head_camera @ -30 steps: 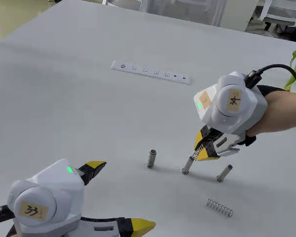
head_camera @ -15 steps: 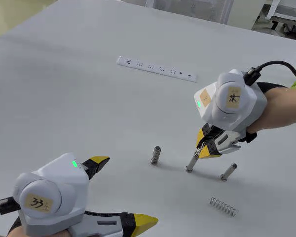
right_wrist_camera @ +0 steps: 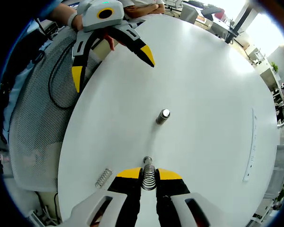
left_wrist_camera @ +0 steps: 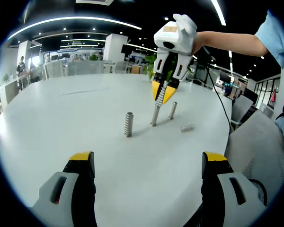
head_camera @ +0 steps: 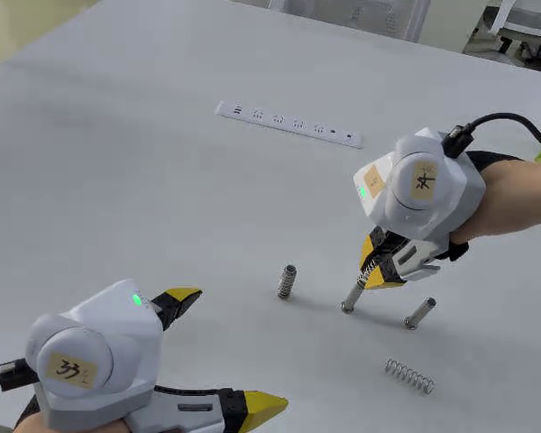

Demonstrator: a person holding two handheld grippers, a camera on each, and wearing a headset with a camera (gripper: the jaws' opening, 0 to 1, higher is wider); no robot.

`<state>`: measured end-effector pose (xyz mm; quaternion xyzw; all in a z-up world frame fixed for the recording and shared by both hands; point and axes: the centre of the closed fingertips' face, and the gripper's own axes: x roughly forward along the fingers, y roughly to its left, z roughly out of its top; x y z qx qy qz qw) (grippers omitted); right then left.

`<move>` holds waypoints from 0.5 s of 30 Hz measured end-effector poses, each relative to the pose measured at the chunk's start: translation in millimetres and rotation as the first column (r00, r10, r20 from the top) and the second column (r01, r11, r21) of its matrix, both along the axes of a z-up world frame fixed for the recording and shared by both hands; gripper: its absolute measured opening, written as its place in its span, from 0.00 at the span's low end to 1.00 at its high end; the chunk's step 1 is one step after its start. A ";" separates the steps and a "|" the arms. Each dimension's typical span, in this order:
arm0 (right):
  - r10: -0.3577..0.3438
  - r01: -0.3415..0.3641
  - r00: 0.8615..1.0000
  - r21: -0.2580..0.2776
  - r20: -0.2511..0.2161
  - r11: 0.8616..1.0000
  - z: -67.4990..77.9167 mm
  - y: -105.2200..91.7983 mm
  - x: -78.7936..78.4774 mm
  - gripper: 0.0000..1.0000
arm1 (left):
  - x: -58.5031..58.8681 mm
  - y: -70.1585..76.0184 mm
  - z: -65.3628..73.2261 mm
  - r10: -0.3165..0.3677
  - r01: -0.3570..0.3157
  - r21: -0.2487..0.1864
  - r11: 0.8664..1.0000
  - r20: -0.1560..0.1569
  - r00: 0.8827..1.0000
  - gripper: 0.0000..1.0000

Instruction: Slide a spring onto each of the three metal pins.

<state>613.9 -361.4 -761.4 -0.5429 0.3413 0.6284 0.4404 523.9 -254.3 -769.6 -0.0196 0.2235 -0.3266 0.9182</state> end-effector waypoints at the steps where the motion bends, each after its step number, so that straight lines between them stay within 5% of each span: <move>1: -0.001 0.001 1.000 -0.001 0.001 1.000 -0.1 -0.4 0.3 0.08 | -0.3 0.0 0.1 0.000 0.000 -0.001 1.000 0.000 1.000 0.93; 15: 0.005 -0.005 1.000 -0.011 -0.002 1.000 -0.9 -0.4 -3.2 0.08 | -1.3 0.1 0.8 0.003 -0.003 -0.007 1.000 -0.005 1.000 0.92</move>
